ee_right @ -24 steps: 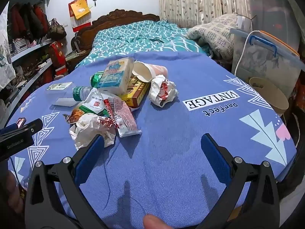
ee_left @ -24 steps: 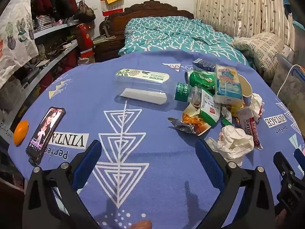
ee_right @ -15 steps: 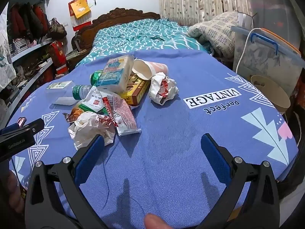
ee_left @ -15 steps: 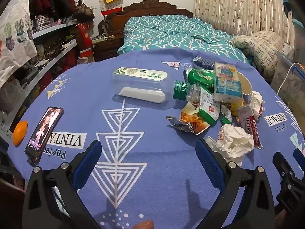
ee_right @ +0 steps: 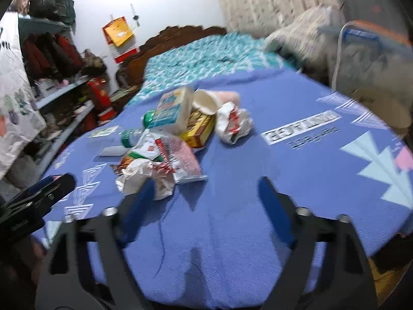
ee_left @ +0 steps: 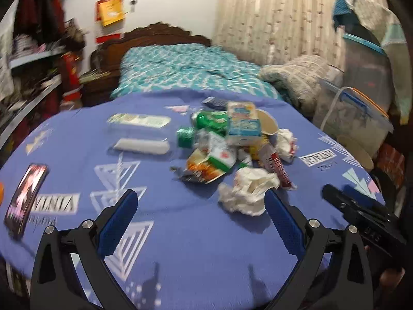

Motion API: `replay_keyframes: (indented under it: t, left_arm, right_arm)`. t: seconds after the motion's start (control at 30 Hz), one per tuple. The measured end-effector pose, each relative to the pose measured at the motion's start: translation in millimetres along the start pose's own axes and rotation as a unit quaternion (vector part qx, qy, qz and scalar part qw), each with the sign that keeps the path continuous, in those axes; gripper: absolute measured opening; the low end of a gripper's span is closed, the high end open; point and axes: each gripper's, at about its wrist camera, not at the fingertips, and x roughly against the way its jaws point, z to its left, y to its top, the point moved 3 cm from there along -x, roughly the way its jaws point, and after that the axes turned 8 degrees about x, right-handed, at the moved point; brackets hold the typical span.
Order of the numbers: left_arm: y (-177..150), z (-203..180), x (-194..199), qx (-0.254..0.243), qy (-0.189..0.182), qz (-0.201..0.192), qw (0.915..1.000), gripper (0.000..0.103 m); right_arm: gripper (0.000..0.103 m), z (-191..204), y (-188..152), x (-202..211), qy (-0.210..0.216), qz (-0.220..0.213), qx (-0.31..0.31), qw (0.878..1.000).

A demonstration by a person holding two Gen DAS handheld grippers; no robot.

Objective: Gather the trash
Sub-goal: 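Move left tool to crumpled white tissue while right tool moves to red-white wrapper, then close left tool on white tissue while right tool closes on red-white wrapper, then carry both items over the beige wastebasket and open both tools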

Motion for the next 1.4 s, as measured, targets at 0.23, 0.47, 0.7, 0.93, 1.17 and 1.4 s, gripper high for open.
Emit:
replay_keyframes:
  t: [0.23,0.47,0.7,0.93,1.17,1.4]
  left_arm:
    - [-1,-38,-43,-0.084,-0.087,0.036,0.9920,0.085]
    - [-8,-40,-87,-0.075,-0.102,0.100,0.9869,0.053]
    - [-11,-37,-83,-0.077,-0.116,0.099,0.9853,0.035]
    - [9,-48,-54,-0.071,-0.156,0.079,0.9821,0.008]
    - [42,-103,-50,-0.095,-0.208,0.070,0.9709,0.008]
    - [70,-236,-93,-0.162,-0.267,0.090,0.9455,0.008]
  right_arm:
    - [0.057,15,12,-31,0.025,0.051,0.112,0.992]
    - [0.051,21,13,-71,0.060,0.111,0.138,0.982]
    - [0.020,27,19,-83,0.075,0.112,0.162,0.978]
    - [0.011,-17,28,-26,0.070,0.036,0.095,0.992]
    - [0.011,-91,22,9,0.020,-0.008,-0.002,1.000]
    - [0.011,-207,28,33,-0.066,-0.045,-0.101,0.992]
